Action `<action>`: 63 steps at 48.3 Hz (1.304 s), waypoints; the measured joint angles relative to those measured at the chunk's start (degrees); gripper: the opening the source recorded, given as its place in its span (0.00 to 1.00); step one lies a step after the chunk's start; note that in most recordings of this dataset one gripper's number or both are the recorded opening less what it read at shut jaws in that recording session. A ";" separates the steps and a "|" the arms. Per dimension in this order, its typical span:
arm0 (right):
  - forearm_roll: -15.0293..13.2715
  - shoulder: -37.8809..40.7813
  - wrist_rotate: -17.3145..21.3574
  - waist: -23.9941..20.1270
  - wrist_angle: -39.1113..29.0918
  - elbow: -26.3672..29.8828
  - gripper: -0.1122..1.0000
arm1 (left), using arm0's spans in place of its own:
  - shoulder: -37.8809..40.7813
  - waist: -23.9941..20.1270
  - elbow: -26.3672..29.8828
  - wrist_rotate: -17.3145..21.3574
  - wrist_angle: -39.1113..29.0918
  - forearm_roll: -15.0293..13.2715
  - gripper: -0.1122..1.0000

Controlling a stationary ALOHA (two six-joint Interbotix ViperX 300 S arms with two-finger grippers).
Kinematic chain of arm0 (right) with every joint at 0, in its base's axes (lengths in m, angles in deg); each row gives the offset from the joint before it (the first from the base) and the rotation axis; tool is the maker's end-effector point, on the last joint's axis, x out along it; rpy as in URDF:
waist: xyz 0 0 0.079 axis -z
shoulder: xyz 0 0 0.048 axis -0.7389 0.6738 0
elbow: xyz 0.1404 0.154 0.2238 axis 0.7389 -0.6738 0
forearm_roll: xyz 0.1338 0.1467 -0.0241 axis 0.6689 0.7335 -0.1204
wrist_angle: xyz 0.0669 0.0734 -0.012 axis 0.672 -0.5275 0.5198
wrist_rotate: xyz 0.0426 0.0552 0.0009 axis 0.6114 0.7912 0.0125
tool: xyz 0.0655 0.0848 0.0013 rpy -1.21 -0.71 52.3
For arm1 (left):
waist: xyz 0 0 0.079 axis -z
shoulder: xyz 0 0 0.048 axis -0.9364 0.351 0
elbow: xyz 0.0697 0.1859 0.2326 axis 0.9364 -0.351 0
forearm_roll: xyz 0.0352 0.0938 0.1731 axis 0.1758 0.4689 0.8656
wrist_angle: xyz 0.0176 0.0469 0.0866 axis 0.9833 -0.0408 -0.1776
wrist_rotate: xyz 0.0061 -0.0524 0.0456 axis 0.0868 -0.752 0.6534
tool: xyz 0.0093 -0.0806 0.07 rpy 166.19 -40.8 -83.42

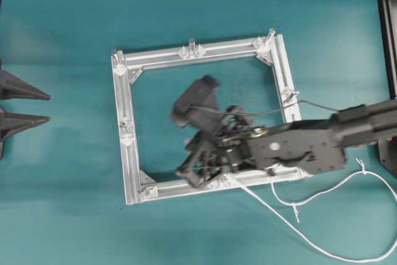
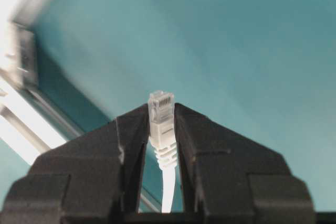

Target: Move the cable alternately left and right between 8 pins so it hooks onto each one.

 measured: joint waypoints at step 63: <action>12.48 18.72 -21.27 -14.15 -8.26 29.09 0.26 | 0.00 0.00 -0.26 0.00 0.18 0.00 0.59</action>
